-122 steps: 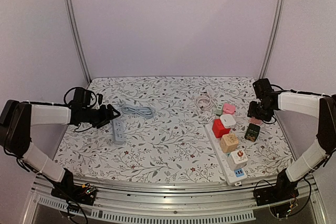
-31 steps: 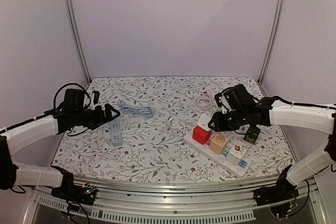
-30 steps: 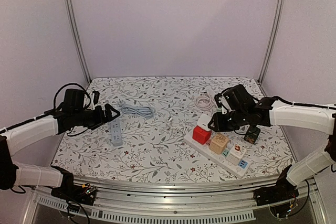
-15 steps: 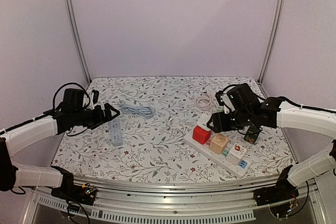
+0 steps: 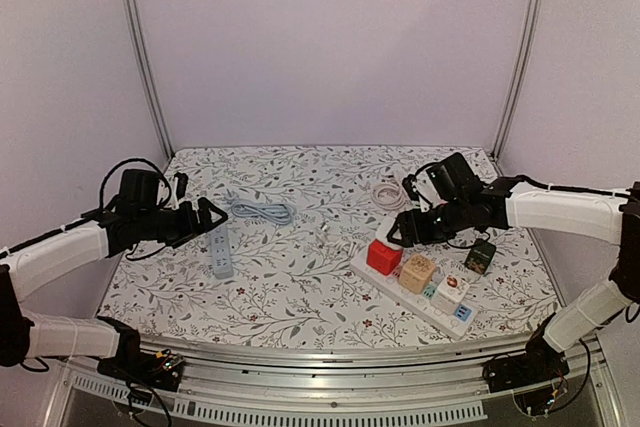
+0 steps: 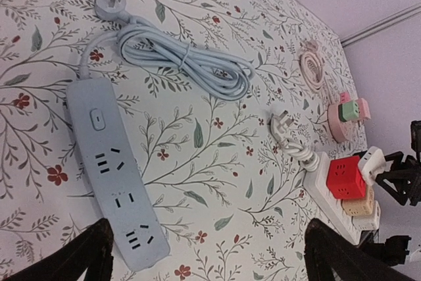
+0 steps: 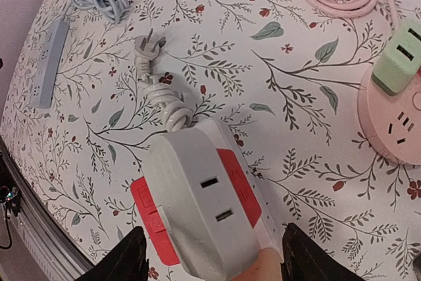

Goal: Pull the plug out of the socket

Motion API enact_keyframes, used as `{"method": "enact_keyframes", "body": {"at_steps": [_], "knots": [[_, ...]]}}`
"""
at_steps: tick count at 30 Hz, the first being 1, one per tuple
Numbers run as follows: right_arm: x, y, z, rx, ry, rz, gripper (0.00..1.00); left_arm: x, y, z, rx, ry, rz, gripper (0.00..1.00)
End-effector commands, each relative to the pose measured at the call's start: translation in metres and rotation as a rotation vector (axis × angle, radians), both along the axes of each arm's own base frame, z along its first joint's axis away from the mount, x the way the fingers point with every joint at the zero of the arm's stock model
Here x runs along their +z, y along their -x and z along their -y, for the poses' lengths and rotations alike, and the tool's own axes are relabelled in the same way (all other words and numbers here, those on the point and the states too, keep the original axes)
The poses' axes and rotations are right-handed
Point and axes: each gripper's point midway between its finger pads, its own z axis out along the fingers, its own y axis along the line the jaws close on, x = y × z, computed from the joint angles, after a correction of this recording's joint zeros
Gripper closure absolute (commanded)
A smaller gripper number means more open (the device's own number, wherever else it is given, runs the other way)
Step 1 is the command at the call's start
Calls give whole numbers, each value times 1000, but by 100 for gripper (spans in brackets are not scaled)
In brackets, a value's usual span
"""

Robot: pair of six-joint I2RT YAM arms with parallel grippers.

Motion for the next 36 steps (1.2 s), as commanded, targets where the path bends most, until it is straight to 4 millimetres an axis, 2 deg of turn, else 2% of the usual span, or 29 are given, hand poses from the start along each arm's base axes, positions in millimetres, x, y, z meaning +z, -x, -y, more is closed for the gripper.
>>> {"method": "enact_keyframes", "body": {"at_steps": [1, 7, 9, 14, 17, 21, 25, 31, 36], "knots": [[14, -4, -25, 93, -81, 13, 37, 5, 4, 5, -19, 4, 5, 0], [12, 9, -37, 150, -109, 4, 59, 5, 4, 8, -30, 6, 2, 0], [8, 12, -36, 153, -74, 18, 61, 4, 3, 9, -33, 5, 3, 0], [-4, 11, -34, 155, -4, 27, 72, 4, 1, 25, -72, 6, -2, 0], [-2, 17, -41, 190, -7, 38, 73, 3, 0, 39, -101, 15, -4, 0], [-6, 17, -40, 202, 11, 47, 71, -2, -1, 58, -132, 31, -13, 1], [-12, 21, -46, 245, 10, 42, 70, -7, 2, 92, -206, 58, -23, 0], [-15, 21, -55, 293, 6, 51, 71, -11, 8, 155, -336, 99, -32, 1], [-16, 24, -60, 307, 10, 62, 84, -15, 11, 200, -418, 165, -56, 2]]}}
